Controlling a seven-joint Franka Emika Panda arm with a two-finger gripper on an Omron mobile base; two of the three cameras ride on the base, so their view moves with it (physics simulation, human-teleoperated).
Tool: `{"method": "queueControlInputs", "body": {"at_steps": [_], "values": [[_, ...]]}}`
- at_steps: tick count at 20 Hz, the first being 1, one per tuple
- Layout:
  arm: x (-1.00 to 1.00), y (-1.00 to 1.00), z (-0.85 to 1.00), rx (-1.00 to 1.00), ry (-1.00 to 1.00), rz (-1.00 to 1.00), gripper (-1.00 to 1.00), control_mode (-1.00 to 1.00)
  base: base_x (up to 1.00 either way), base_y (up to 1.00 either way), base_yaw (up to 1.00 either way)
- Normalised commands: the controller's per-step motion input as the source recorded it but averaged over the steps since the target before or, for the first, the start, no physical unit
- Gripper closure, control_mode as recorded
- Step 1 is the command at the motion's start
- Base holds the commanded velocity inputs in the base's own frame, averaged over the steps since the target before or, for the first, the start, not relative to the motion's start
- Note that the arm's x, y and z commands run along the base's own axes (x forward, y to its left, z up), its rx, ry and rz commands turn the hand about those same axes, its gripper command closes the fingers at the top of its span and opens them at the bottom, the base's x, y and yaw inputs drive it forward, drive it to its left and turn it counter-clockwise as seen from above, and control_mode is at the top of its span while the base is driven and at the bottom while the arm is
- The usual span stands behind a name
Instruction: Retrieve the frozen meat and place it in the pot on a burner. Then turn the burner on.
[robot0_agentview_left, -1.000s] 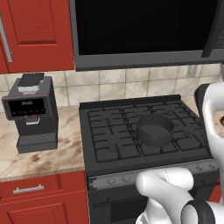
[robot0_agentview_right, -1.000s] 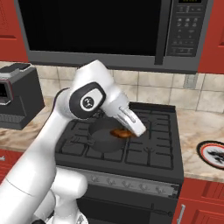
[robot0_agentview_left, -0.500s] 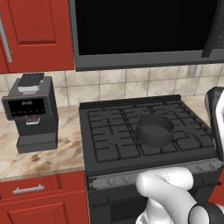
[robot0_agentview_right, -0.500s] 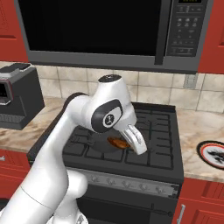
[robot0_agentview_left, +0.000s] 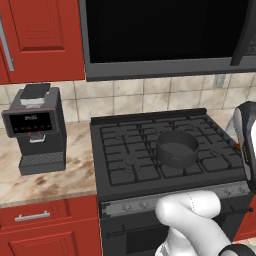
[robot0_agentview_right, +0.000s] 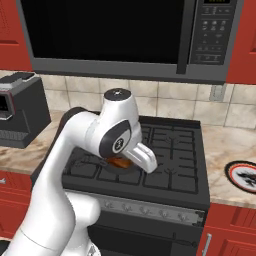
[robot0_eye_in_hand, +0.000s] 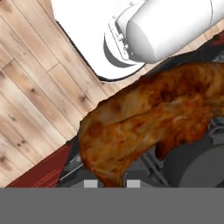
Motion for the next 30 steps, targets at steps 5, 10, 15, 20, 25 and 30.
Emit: {"method": "queueControlInputs", "body": {"at_steps": [5,10,15,20,25,30], "values": [[0.59,0.42,-0.04,-0.05,0.01,0.35,1.0,-1.0,0.0,0.0,0.0],[0.42,0.53,0.0,-0.09,0.0,0.36,1.0,-1.0,0.0,0.0,0.0],[0.54,0.1,-0.29,0.01,-0.1,0.25,1.0,-1.0,0.0,0.0,0.0],[0.65,0.1,-0.34,0.0,-0.18,0.05,1.0,-1.0,0.0,0.0,0.0],[0.55,0.33,-0.15,0.0,-0.08,0.0,1.0,-1.0,0.0,0.0,0.0],[0.32,0.09,-0.13,0.0,-0.1,0.0,1.0,-1.0,0.0,0.0,0.0]]}}
